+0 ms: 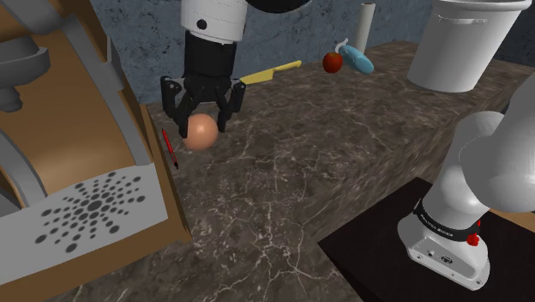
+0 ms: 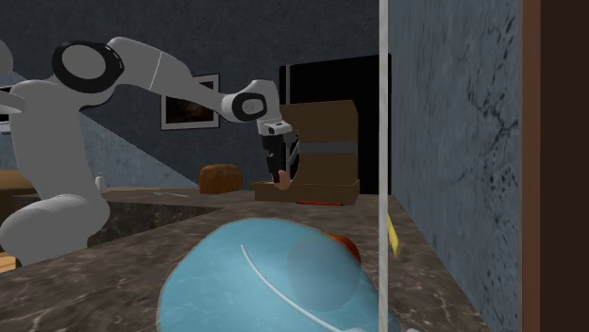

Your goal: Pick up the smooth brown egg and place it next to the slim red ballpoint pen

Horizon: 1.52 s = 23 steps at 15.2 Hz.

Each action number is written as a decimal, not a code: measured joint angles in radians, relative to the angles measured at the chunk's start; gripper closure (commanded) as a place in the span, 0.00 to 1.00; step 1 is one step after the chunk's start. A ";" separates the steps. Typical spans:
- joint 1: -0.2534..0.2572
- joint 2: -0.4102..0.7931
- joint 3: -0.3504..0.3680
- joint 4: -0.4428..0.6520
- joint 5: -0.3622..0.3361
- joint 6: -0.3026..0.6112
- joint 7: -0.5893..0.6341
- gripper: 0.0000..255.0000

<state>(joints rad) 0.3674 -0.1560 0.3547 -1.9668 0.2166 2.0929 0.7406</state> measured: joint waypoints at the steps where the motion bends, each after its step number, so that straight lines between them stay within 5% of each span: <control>1: 0.001 0.001 0.002 -0.013 0.001 0.014 0.000 1.00; 16: 0.005 0.016 0.007 -0.123 0.011 0.138 -0.020 1.00; 17: 0.005 0.016 0.007 -0.123 0.011 0.138 -0.020 0.00; 23: 0.005 0.016 0.007 -0.123 0.011 0.138 -0.020 0.00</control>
